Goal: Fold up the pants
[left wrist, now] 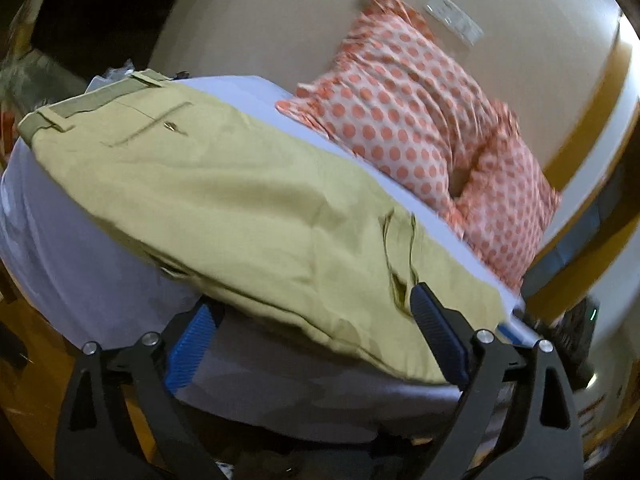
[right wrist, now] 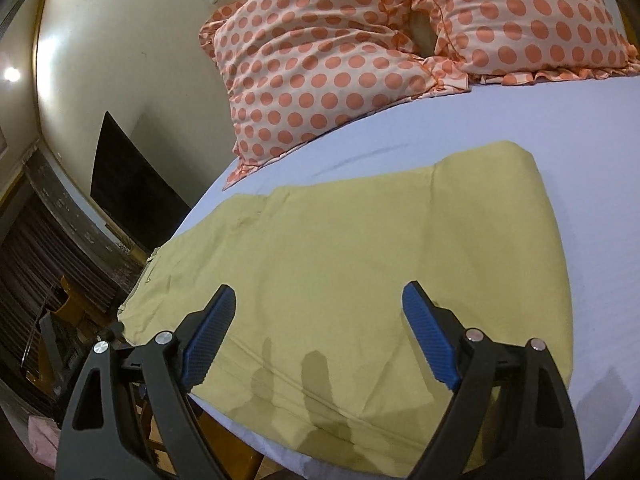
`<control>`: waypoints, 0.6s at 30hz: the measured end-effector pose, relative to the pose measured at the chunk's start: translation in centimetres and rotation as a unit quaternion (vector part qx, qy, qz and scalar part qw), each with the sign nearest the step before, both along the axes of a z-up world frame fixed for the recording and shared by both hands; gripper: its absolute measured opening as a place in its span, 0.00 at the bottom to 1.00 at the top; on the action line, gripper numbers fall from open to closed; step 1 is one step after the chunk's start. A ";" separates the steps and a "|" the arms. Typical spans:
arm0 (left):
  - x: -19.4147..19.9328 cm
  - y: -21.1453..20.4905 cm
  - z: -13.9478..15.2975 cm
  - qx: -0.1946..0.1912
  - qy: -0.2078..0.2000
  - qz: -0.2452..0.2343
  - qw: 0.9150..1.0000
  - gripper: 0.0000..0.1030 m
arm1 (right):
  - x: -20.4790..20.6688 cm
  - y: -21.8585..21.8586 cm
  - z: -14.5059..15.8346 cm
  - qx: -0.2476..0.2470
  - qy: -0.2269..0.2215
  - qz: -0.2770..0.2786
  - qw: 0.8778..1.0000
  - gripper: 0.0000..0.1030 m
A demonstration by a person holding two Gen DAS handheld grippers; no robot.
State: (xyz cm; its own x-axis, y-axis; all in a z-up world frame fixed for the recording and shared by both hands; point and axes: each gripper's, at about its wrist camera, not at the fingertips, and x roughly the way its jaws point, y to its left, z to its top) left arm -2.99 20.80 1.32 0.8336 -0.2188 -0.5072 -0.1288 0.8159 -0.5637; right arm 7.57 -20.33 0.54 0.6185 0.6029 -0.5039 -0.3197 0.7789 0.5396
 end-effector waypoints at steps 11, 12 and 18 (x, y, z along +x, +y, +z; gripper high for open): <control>2.2 11.7 -0.8 -0.095 0.046 0.187 0.977 0.45 | 0.1 -2.3 -0.8 0.040 -0.010 -0.016 0.999 0.85; 2.7 12.0 -0.8 -0.084 0.061 0.194 0.975 0.29 | 0.1 -2.5 -0.8 0.043 -0.011 -0.019 0.999 0.85; 5.8 7.3 5.4 0.091 0.091 0.176 0.976 0.12 | 0.1 -5.4 -0.5 0.058 -0.023 -0.047 0.997 0.86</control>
State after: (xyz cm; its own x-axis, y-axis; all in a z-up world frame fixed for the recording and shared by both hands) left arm 2.82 28.07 6.69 0.7338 0.1714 -0.6574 -0.5030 0.7876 -0.3561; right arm 7.66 -25.70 0.05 0.6958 0.5939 -0.4040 -0.2746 0.7396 0.6144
